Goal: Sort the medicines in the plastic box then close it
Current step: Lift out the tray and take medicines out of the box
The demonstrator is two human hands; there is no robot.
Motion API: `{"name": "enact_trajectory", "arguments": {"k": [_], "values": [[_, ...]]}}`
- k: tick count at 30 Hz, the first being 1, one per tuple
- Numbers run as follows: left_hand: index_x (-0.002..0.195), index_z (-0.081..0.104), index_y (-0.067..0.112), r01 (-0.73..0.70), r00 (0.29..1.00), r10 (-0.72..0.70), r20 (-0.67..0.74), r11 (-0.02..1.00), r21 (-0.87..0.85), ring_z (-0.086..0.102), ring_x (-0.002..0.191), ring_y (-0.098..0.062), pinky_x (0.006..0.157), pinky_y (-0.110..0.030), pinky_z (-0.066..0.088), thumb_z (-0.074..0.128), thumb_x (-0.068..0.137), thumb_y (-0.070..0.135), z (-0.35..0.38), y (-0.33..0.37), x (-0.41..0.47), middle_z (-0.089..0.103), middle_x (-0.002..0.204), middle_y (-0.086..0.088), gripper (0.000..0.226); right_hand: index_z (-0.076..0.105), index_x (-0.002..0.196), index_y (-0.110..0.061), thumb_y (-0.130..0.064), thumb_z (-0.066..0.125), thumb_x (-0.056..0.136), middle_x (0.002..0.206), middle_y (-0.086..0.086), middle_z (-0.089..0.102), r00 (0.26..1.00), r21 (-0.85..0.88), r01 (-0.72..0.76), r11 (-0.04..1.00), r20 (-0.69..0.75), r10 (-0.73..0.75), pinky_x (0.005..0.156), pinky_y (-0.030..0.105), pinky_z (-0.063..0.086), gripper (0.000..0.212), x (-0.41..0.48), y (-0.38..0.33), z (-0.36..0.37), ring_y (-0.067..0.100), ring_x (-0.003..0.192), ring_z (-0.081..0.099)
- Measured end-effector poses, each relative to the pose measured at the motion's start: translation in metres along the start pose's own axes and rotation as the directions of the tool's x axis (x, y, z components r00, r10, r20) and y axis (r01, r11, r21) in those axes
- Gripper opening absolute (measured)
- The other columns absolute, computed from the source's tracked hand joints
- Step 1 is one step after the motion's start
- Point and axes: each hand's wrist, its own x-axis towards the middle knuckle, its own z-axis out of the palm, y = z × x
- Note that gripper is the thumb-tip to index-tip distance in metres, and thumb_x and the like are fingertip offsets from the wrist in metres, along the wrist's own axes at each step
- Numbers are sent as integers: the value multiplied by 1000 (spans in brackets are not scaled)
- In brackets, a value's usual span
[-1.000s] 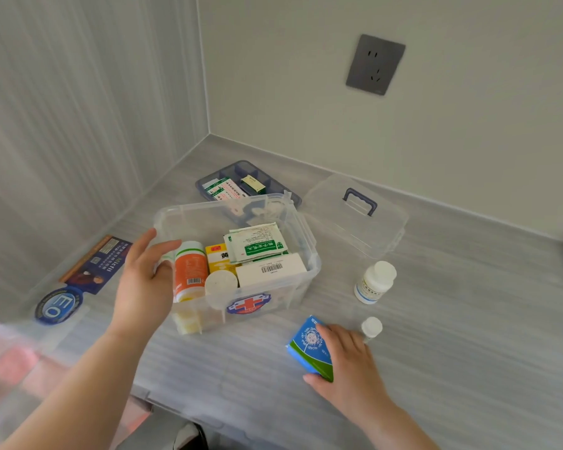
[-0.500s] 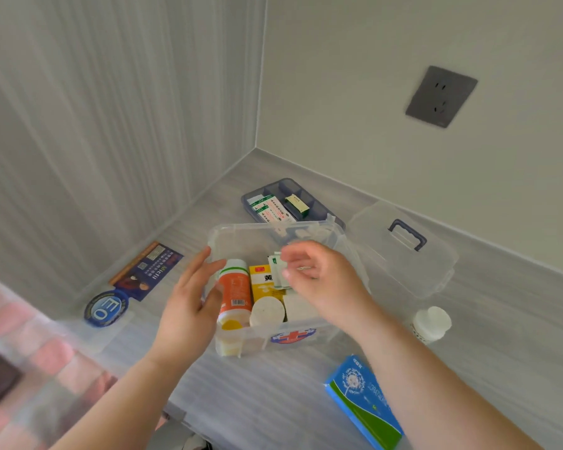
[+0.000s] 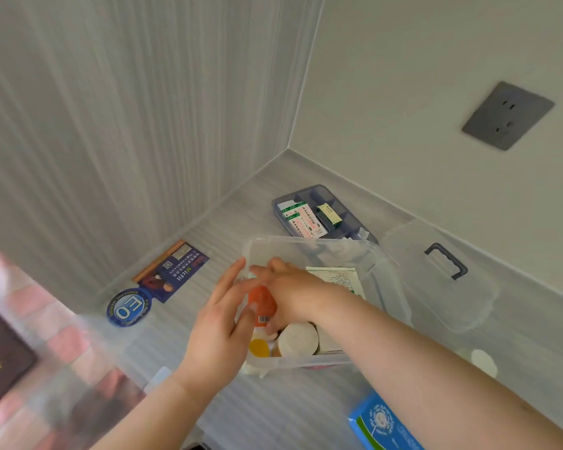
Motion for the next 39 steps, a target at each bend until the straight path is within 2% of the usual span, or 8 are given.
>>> {"name": "enact_trajectory", "arguments": {"k": [8,18,24,27,29,31,35,39], "values": [[95,45,52,4,1000,-4,2,1000,-6,20,105,37,83,11,20,40,73,15,1,0,1,23,125,32,43,9,140,-18,-44,75,61,136,12,33,999,-210,27,977,-17,-32,102,45,33,107,5,-4,5,35,121,42],[101,43,45,-1,1000,2,-28,1000,13,26,112,26,88,9,16,41,74,17,0,1,0,26,124,32,39,16,137,-27,-40,72,62,132,11,36,991,-39,71,997,-111,-75,104,37,23,95,-10,0,-4,30,124,29],[112,53,25,-6,999,12,-42,989,145,37,126,-17,103,-28,22,40,78,41,-5,11,-1,35,130,15,40,10,136,-37,-40,73,63,141,2,24,961,113,116,987,-264,-83,109,38,20,96,-51,9,-33,24,131,21],[111,58,12,-61,996,79,-51,954,293,41,123,-25,103,-38,25,16,69,79,-14,29,6,50,128,-3,90,9,135,-39,-32,74,63,140,-10,14,916,191,173,966,-392,-87,103,28,29,98,-79,14,-31,17,131,24],[114,55,22,-62,997,69,-28,976,209,42,117,-10,100,-26,28,25,67,79,-15,50,11,47,125,8,80,9,132,-42,-29,75,62,136,-19,9,861,177,209,962,-499,-96,92,20,36,97,-95,15,-24,14,127,30],[111,48,37,0,992,10,128,997,-77,51,102,8,85,-6,37,50,72,64,-8,66,15,52,114,20,48,8,128,-51,-24,75,62,135,-26,6,800,186,262,947,-590,-105,84,10,37,97,-109,16,-15,8,122,32],[110,50,29,208,914,0,406,858,-470,67,84,-5,62,-15,53,65,59,32,23,80,14,71,89,9,53,-12,113,-71,-23,76,64,124,-51,-11,756,324,317,892,-654,-31,81,-5,35,112,-148,24,1,-12,116,31],[98,50,33,106,908,106,406,879,-465,65,89,-3,74,-20,53,80,51,12,69,90,-7,71,92,23,60,1,116,-64,-23,69,65,129,-38,24,710,672,407,619,-659,248,91,0,37,95,-192,37,26,-20,116,39]]}}
